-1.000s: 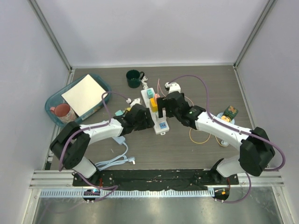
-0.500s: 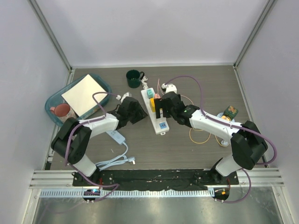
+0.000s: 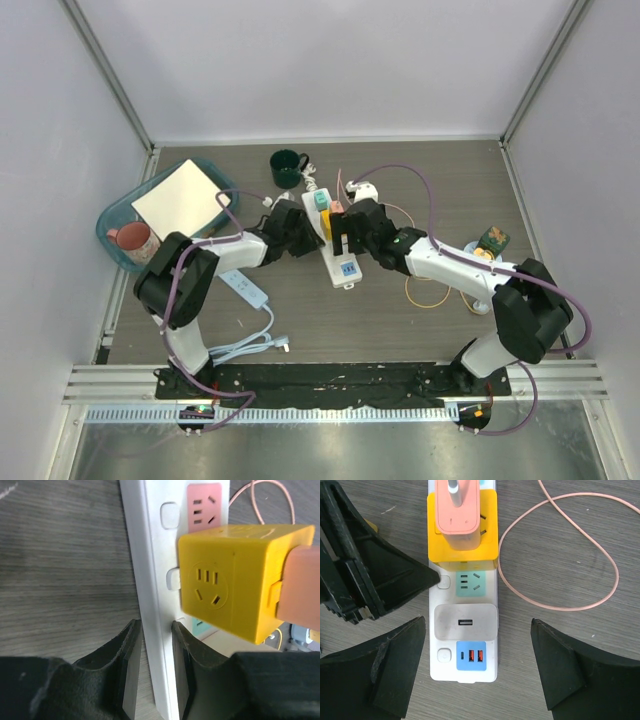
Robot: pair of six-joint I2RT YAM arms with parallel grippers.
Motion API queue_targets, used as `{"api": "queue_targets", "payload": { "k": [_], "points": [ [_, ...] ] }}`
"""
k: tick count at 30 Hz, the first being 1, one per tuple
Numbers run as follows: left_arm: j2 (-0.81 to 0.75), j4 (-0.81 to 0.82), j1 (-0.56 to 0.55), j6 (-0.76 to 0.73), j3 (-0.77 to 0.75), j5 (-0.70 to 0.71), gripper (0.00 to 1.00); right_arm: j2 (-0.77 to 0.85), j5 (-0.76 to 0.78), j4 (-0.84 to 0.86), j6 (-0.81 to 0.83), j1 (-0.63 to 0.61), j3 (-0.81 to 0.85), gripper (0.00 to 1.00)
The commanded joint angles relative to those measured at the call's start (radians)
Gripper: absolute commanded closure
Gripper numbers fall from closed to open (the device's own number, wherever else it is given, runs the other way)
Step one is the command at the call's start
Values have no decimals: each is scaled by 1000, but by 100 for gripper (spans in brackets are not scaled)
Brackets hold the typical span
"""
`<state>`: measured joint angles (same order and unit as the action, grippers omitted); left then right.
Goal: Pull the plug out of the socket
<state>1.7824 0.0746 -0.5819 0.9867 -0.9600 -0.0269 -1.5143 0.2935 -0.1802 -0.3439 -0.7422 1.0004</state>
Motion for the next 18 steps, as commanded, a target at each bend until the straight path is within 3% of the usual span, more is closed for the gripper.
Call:
{"api": "queue_targets", "payload": {
  "k": [1, 18],
  "points": [
    [26, 65, 2, -16, -6, -31, 66, -6, -1, 42, 0, 1, -6, 10],
    [48, 54, 8, 1, 20, -1, 64, -136, 29, 100, 33, 1, 6, 12]
  ]
}}
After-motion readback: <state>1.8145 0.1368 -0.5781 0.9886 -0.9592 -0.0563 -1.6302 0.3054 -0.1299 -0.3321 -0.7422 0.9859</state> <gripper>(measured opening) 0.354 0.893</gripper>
